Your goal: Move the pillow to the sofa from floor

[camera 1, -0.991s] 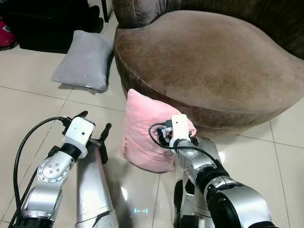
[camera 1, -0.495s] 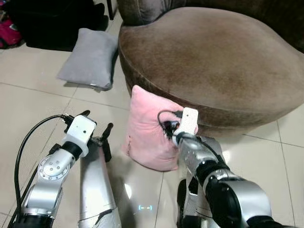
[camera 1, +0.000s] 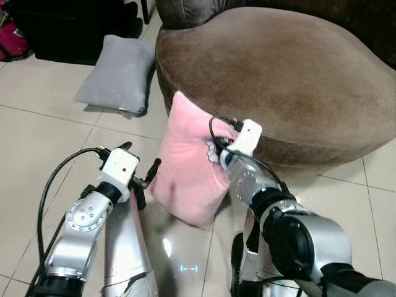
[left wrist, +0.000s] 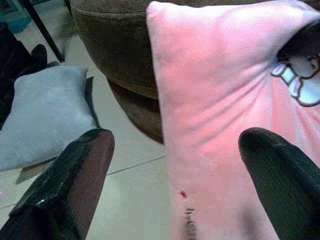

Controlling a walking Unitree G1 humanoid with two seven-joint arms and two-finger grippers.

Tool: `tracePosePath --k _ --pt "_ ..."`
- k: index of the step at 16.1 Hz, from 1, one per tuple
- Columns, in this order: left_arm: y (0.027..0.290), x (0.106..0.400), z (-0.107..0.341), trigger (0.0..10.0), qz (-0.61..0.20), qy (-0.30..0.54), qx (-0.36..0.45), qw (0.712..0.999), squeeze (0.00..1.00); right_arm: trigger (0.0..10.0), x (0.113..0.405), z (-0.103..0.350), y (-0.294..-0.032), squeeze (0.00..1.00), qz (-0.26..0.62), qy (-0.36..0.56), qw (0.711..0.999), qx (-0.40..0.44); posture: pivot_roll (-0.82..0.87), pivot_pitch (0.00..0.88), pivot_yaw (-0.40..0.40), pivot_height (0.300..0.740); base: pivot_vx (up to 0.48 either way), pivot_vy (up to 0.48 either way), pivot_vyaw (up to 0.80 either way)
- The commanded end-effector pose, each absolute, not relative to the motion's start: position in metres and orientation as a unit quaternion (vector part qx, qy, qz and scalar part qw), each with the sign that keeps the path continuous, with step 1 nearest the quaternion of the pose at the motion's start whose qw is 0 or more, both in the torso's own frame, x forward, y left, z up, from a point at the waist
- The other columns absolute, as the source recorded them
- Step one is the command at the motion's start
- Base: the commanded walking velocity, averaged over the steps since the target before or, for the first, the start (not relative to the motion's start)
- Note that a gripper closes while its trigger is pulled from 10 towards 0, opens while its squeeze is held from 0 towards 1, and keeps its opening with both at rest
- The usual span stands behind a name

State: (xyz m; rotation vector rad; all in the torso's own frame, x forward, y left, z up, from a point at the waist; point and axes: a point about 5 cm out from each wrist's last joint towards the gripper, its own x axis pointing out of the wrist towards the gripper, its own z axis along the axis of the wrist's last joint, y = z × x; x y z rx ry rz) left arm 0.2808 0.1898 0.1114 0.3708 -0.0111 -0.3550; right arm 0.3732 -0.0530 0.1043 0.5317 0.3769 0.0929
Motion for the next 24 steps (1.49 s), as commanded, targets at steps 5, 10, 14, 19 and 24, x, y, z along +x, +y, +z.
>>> tracePosePath --k 5,10,14,19,24 --pt "0.163 0.292 0.105 10.0 -0.178 -0.019 0.175 0.968 0.00 0.0 0.399 0.165 -0.064 0.00 0.068 0.059 0.965 0.248 0.12 0.216 -0.135 0.390 0.000 0.000 0.00" --pt "0.141 0.305 0.102 10.0 -0.170 -0.035 0.149 0.974 0.00 0.0 0.407 0.180 -0.097 0.00 0.062 0.017 0.979 0.192 0.08 0.161 -0.205 0.390 0.000 0.000 0.00" --pt "0.134 0.312 0.102 10.0 -0.170 -0.045 0.148 0.973 0.00 0.0 0.413 0.201 -0.112 0.00 0.060 -0.016 0.982 0.179 0.07 0.139 -0.217 0.390 0.000 0.000 0.00" --pt "0.128 0.317 0.102 10.0 -0.179 -0.050 0.148 0.971 0.00 0.0 0.421 0.264 -0.125 0.00 0.063 -0.105 0.975 0.184 0.06 0.121 -0.214 0.390 0.000 0.000 0.00" --pt "0.120 0.320 0.102 10.0 -0.191 -0.055 0.147 0.969 0.00 0.0 0.422 0.292 -0.131 0.00 0.065 -0.140 0.972 0.178 0.04 0.114 -0.211 0.390 0.000 0.000 0.00"
